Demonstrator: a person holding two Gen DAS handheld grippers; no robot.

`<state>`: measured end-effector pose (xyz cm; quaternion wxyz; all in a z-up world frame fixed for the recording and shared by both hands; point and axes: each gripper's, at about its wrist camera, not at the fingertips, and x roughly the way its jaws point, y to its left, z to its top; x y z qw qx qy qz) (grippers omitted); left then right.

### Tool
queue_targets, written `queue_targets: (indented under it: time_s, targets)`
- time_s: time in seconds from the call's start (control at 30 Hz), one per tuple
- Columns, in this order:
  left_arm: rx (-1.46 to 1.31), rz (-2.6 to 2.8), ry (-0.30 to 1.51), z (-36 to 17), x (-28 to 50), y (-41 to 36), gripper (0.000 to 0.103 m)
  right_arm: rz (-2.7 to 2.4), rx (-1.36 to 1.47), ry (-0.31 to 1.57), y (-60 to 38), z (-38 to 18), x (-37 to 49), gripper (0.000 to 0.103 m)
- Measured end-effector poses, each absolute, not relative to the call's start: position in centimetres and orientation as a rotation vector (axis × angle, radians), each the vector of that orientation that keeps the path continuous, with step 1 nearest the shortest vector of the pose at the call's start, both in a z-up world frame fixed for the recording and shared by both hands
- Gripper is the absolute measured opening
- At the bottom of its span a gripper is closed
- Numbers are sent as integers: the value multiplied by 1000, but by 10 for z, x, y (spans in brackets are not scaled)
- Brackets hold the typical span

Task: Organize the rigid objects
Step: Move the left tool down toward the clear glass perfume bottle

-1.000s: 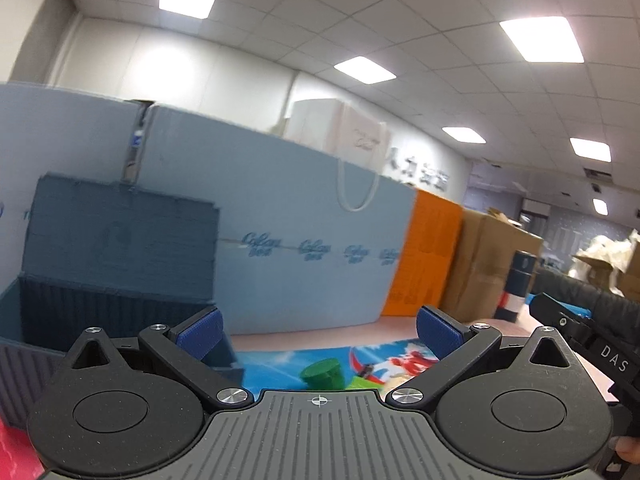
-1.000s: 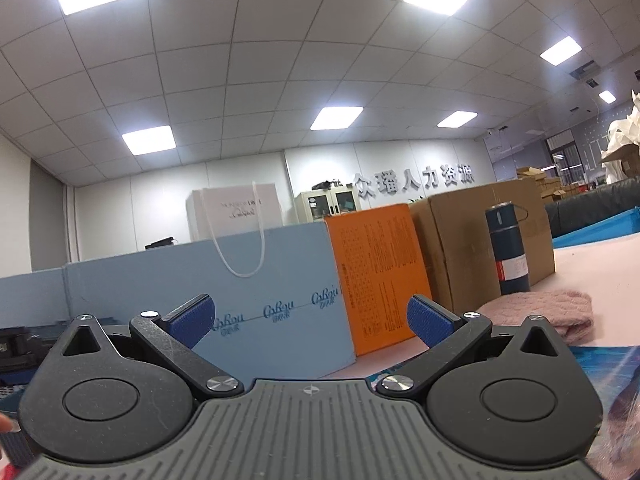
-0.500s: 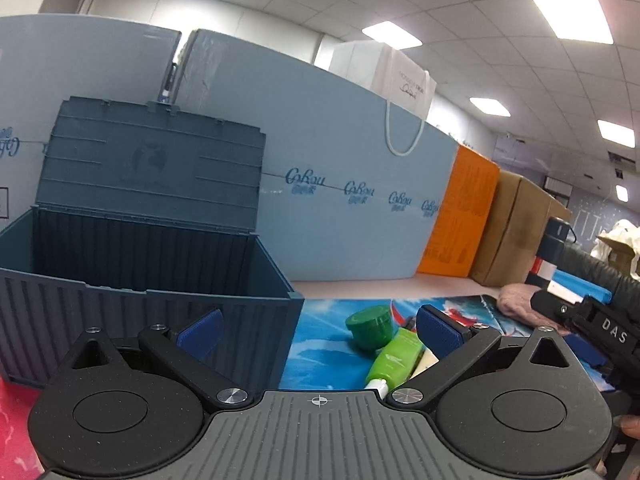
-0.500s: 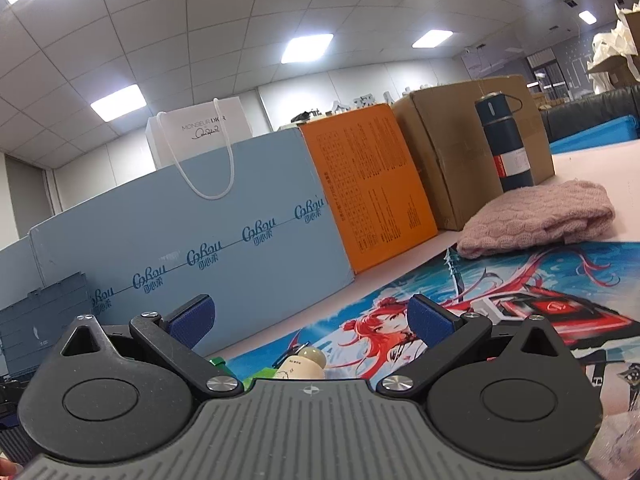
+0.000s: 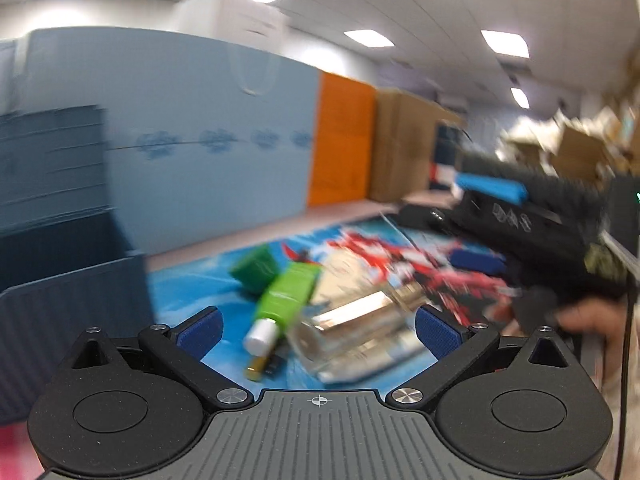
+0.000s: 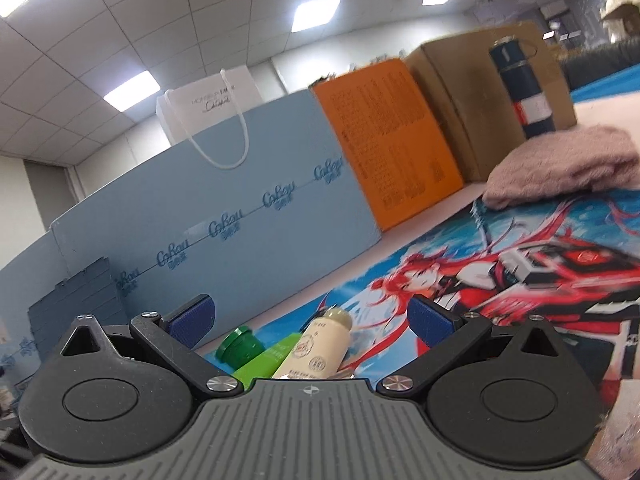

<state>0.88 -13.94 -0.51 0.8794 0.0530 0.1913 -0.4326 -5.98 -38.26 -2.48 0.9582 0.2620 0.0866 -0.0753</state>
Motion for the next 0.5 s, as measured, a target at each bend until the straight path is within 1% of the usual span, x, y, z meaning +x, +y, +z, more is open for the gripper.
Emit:
queue_targets:
  time_s: [0.13,0.27,0.37,0.4,0.47,0.5]
  targets:
    - [236,-943,402,-7,10,-159,102,-125,647,191,-397,-31,-58,103]
    - [403,-985,379,-13,15,-181,102,-98,700,213,-402,-36,-56,103]
    - [463,-1002,361,-17,19,-190,102,-67,724,231,-404,-38,-54,103]
    - [468,-1007,365,-18,21,-192,99,-60,731,238,-404,-39,-53,103]
    - [460,-1031,382,-19,28,-196,97,-47,743,243,-405,-40,-52,103]
    - [457,-1039,389,-19,30,-198,93,-40,750,243,-406,-40,-52,103]
